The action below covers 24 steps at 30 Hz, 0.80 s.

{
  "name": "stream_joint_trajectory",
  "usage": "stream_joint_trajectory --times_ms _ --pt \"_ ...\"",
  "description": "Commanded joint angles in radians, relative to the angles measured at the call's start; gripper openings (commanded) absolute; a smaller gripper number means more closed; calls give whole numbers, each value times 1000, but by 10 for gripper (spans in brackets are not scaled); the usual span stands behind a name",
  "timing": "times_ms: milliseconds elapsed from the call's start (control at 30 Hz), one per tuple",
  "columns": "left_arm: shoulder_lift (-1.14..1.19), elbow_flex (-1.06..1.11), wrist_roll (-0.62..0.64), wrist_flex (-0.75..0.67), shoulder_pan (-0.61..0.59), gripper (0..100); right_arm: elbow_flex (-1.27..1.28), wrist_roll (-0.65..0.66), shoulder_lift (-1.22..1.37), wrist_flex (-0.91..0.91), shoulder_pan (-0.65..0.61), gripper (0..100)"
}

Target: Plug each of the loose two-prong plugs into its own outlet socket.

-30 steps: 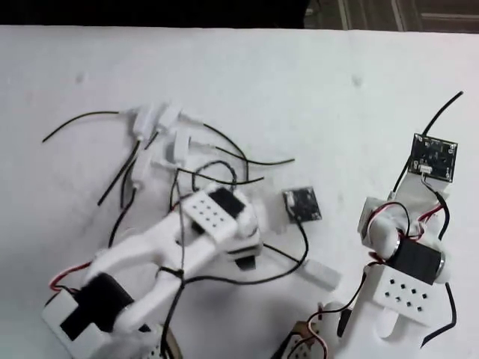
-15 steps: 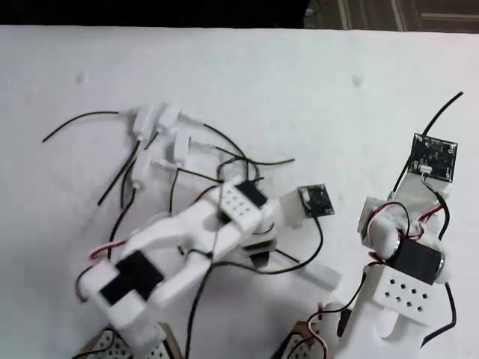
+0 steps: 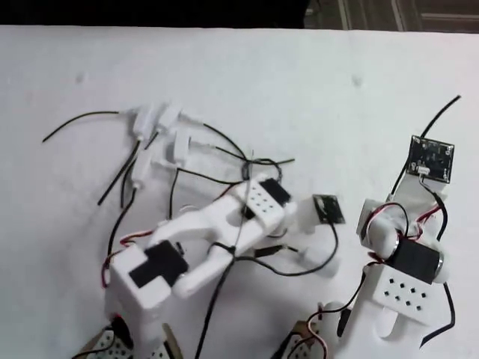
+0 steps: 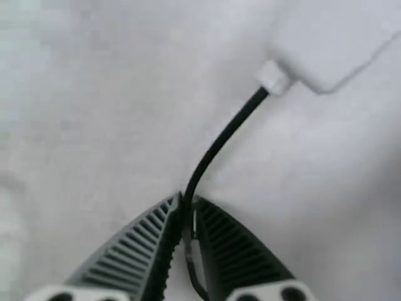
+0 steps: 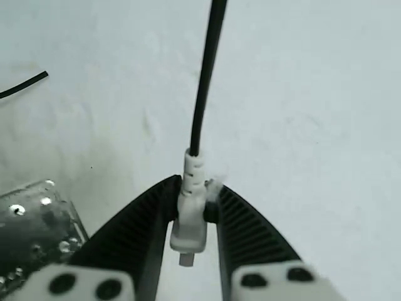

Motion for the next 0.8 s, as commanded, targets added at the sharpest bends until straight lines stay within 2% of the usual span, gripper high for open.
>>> stream_joint_trajectory --times_ms 0,233,367,533,767 --pt "-168 115 71 12 -114 23 -9 14 -10 -18 10 17" --pt "-443 384 63 18 -340 23 -8 14 -7 -18 5 17" --pt "-584 486 -18 103 -447 23 -8 14 -7 -16 4 17" --pt "-713 546 -26 226 -562 23 5 14 -10 -18 1 17" --pt "-742 557 -129 233 -679 23 26 14 -15 -18 -51 17"
